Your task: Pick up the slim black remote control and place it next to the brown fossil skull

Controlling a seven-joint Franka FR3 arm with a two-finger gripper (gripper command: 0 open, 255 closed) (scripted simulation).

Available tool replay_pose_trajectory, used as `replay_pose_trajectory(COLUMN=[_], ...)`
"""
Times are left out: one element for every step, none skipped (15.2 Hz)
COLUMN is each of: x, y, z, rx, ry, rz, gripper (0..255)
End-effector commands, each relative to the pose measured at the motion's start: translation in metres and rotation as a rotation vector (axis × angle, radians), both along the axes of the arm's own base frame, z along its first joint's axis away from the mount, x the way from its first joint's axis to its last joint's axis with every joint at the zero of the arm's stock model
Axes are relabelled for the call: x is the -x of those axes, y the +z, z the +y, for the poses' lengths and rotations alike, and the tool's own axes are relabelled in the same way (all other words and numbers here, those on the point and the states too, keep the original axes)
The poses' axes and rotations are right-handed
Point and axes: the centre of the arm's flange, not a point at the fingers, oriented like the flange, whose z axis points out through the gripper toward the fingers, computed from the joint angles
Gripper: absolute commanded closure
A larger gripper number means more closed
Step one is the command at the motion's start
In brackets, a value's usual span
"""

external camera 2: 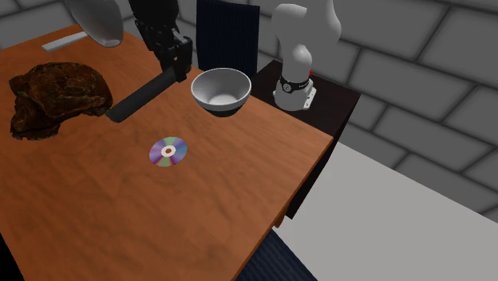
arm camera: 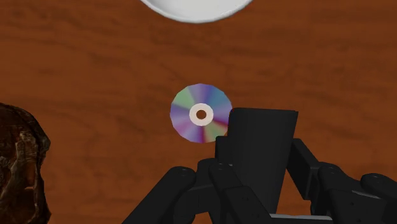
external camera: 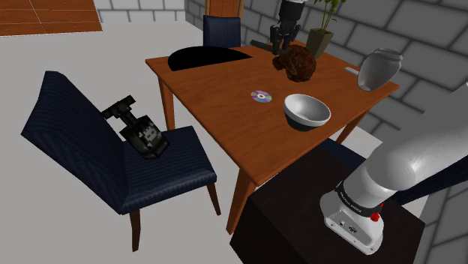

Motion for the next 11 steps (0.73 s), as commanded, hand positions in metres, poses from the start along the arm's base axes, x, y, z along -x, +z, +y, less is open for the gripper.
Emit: replay_pose_trajectory(x=[0.001, 0.001, 0.001, 0.002, 0.002, 0.003, 0.003, 0.003, 0.004, 0.004, 0.005], y=[0.001, 0.001, 0.001, 0.001, 0.001, 0.001, 0.001, 0.001, 0.001, 0.001, 0.001], z=[-0.027, -0.041, -0.054, -0.067, -0.08, -0.093, -0.107, -0.12, -0.133, -0.146, -0.159], rx=[0.0, 0.0, 0.0, 0.0, 0.0, 0.0, 0.0, 0.0, 0.0, 0.0, 0.0], ry=[0.001, 0.001, 0.001, 0.001, 0.001, 0.001, 0.001, 0.001, 0.001, 0.001, 0.001], rz=[0.0, 0.0, 0.0, 0.0, 0.0, 0.0, 0.0, 0.0, 0.0, 0.0, 0.0], gripper=[255, 255, 255, 255, 255, 255, 255, 255, 255, 255, 255])
